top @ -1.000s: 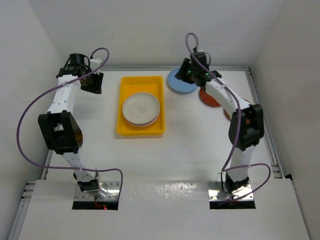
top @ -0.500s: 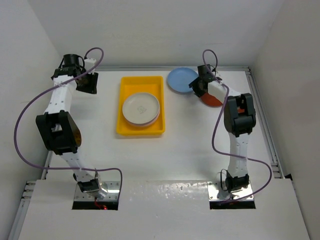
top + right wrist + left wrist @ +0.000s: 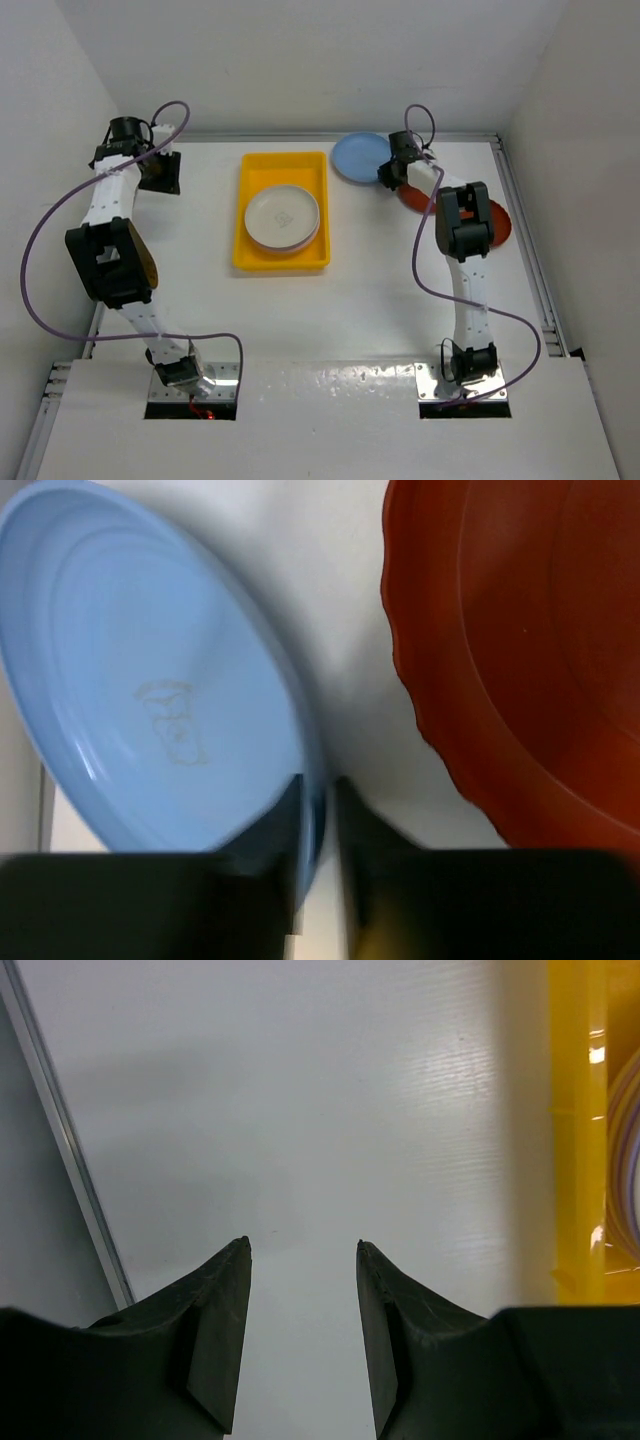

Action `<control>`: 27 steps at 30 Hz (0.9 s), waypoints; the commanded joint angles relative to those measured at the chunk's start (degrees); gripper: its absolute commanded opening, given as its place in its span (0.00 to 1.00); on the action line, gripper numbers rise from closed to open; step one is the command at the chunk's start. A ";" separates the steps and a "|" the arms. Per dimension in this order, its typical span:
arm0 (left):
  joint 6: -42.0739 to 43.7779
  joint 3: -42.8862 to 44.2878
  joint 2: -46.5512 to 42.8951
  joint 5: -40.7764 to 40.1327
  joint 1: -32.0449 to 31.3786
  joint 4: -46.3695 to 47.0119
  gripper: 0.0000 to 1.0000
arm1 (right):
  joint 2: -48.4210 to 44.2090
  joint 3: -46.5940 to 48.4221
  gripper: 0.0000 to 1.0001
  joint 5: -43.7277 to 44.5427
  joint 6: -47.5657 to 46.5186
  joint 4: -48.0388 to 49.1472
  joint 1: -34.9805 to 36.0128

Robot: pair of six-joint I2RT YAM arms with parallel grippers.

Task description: Place the plates into the plastic bin on the countertop

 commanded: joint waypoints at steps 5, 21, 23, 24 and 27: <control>-0.74 -7.80 0.72 -1.33 4.13 5.09 0.49 | -0.81 -1.10 0.00 -0.67 1.94 3.05 0.22; -0.83 -14.31 3.09 1.30 6.60 7.72 0.49 | -23.85 -14.38 0.00 -8.84 -24.04 14.43 7.58; -0.83 -14.31 3.09 1.92 6.60 7.72 0.49 | -21.92 -10.35 0.00 -14.09 -29.42 10.37 9.61; -1.35 -13.62 3.09 1.92 6.60 7.72 0.49 | -21.13 -9.03 0.00 -15.52 -30.66 7.22 10.15; -1.36 -13.61 3.09 2.44 6.60 7.72 0.49 | -16.12 1.50 0.00 -18.87 -35.76 -2.81 13.13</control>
